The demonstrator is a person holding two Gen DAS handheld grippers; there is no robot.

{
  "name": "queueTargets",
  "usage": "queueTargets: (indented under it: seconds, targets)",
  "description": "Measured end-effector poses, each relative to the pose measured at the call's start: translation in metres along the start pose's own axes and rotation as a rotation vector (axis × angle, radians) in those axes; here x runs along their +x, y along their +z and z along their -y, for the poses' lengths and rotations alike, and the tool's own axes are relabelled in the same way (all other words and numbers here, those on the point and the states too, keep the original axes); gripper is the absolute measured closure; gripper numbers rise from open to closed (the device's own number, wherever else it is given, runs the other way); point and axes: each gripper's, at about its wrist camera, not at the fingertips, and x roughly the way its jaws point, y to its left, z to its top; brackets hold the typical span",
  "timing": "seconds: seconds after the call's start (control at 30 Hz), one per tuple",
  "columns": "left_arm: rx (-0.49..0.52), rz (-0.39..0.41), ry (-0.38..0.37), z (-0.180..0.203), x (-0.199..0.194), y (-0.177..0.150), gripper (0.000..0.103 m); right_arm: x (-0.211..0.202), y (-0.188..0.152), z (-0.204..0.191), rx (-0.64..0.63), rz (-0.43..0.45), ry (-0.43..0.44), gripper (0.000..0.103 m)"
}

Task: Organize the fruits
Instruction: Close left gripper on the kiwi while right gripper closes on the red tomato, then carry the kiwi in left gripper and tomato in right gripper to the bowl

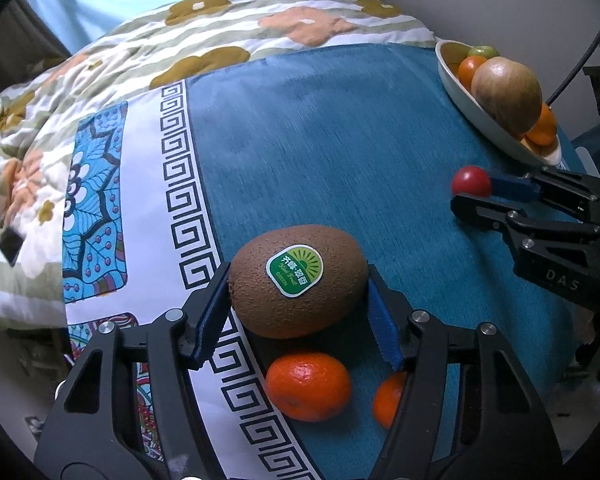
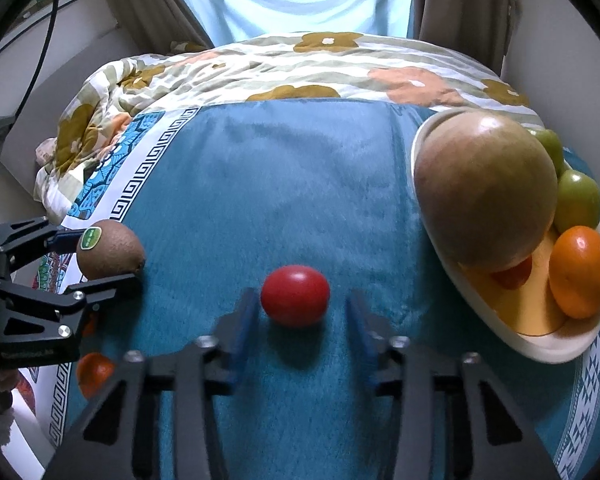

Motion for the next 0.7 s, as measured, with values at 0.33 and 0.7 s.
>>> queueTargets:
  seconds: [0.33, 0.7]
  targets:
    - [0.004, 0.029, 0.011, -0.001, -0.016, 0.007, 0.036, -0.016, 0.007, -0.002, 0.006, 0.032, 0.009, 0.072]
    - [-0.001, 0.064, -0.018, 0.012, -0.039, 0.015, 0.036, -0.047, 0.008, 0.002, 0.018, 0.061, 0.017, 0.072]
